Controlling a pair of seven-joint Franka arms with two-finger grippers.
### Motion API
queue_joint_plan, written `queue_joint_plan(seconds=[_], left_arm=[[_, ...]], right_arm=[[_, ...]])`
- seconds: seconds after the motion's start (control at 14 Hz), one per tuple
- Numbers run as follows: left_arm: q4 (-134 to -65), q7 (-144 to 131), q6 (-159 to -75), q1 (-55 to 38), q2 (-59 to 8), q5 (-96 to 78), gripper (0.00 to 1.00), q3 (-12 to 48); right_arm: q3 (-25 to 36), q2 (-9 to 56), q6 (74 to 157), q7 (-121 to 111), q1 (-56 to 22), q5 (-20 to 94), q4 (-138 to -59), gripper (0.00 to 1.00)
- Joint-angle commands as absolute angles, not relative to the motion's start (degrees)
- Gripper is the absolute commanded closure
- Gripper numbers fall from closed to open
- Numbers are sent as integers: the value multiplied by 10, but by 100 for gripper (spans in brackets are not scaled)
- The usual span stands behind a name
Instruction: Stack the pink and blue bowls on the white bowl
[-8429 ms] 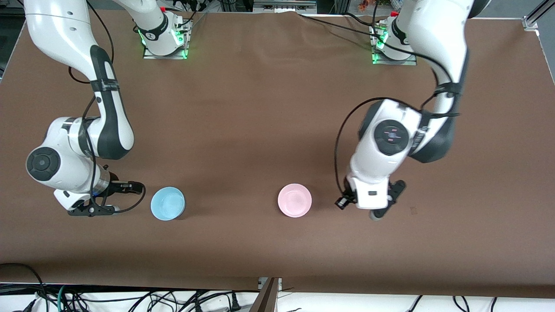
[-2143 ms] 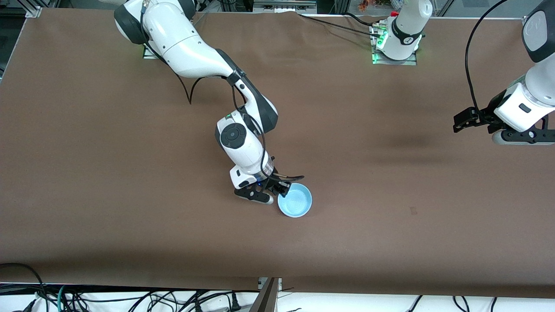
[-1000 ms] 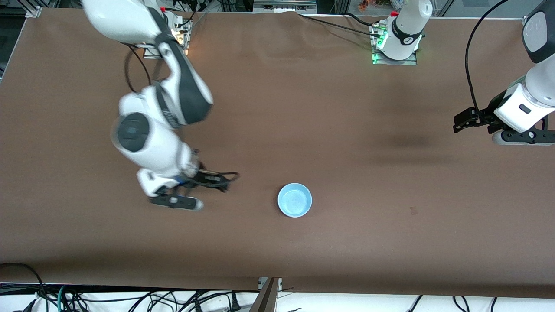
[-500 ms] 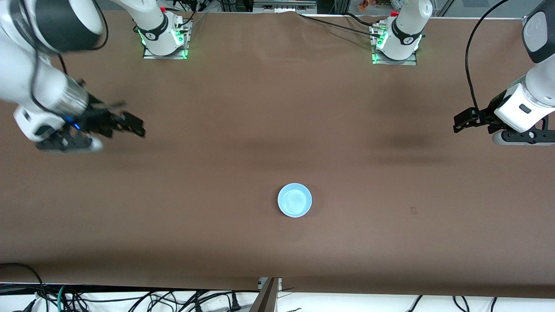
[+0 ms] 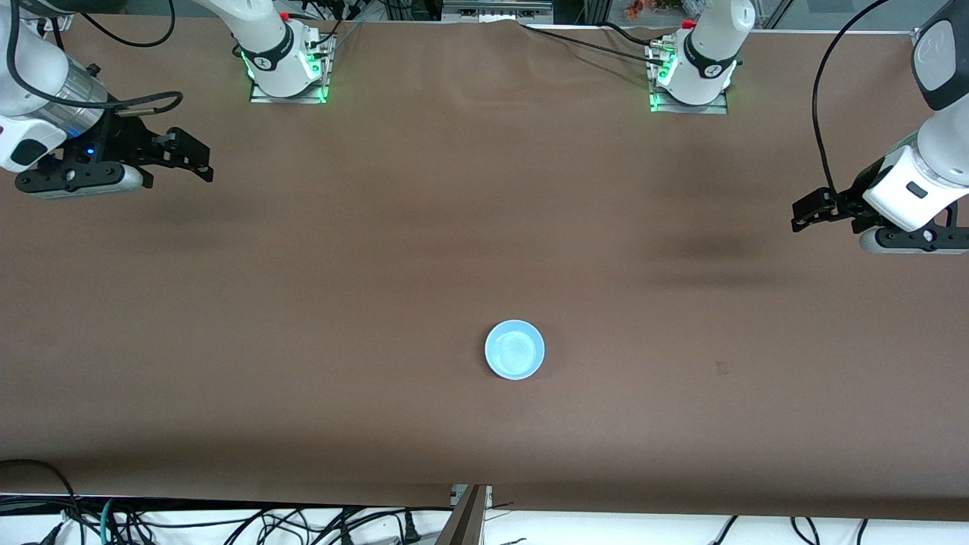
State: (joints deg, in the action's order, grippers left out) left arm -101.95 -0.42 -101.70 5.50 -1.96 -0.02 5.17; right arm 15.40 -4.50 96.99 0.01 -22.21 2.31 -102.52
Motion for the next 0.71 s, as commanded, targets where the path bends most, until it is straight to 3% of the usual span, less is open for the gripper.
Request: queue_joint_plan(seconds=[0.0, 0.64], left_arm=[[-1020, 3, -1018, 57, -18, -2, 0, 52], [-1020, 5, -1019, 58, -19, -2, 0, 51]], right_arm=[[163, -56, 969, -26, -229, 2, -1034, 0], [172, -33, 933, -38, -228, 0, -984, 0]])
